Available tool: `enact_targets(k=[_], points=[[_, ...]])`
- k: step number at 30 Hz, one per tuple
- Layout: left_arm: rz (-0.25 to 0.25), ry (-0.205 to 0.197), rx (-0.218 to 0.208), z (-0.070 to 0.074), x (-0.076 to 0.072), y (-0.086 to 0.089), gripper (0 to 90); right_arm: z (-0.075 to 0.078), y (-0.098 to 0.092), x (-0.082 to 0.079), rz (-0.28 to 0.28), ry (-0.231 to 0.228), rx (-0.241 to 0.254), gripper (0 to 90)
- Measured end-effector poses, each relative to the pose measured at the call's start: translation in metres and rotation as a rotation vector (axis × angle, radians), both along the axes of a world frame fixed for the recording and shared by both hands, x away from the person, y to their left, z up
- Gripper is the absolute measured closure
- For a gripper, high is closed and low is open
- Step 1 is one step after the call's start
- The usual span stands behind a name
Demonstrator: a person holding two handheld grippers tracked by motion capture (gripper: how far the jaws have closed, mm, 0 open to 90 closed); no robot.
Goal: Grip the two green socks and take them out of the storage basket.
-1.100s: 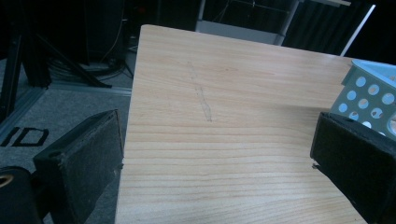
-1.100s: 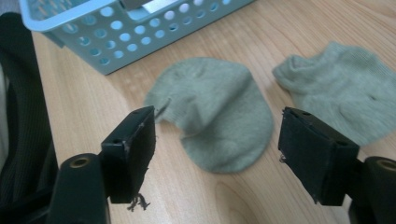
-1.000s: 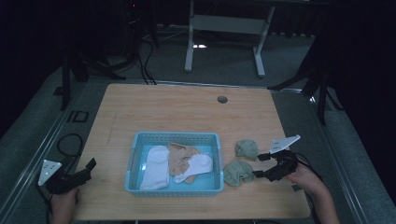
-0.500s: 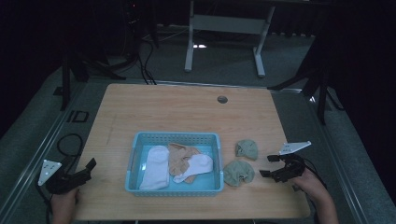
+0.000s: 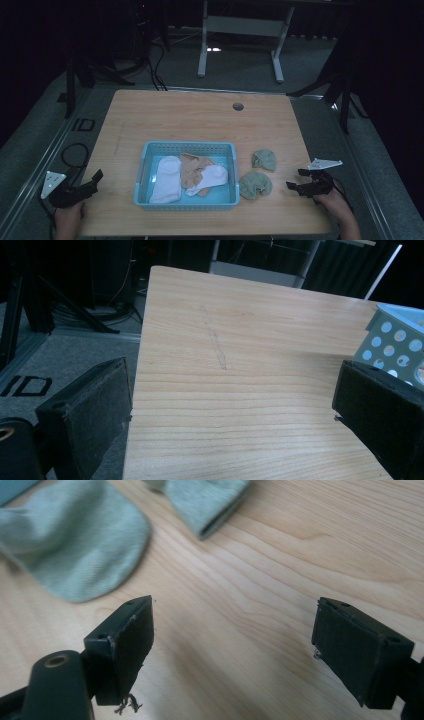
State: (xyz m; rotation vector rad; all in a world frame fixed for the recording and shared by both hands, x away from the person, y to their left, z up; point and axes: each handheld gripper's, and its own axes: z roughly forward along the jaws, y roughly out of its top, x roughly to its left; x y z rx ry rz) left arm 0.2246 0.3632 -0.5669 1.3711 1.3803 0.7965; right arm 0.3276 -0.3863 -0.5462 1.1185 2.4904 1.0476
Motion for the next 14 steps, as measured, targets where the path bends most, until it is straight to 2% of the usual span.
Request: enact_targets(k=[3, 8, 10, 14], points=[[0.0, 0.0, -0.001, 0.0, 0.0, 0.0001, 2.4, -0.0015, -0.0028, 0.0004, -0.036, -0.019, 0.014, 16.9], [-0.001, 0.001, -0.002, 0.0, 0.0, 0.0004, 2.4, -0.0031, -0.0044, -0.0003, -0.054, -0.026, 0.022, 16.9], [0.0, 0.0, -0.003, 0.0, 0.0001, 0.0004, 2.4, -0.0043, -0.0035, -0.0006, -0.059, -0.034, 0.0, 16.9], [0.0, 0.002, -0.002, 0.0, 0.0001, 0.0004, 2.4, -0.0082, -0.0019, -0.0005, -0.055, -0.022, -0.019, 16.9]])
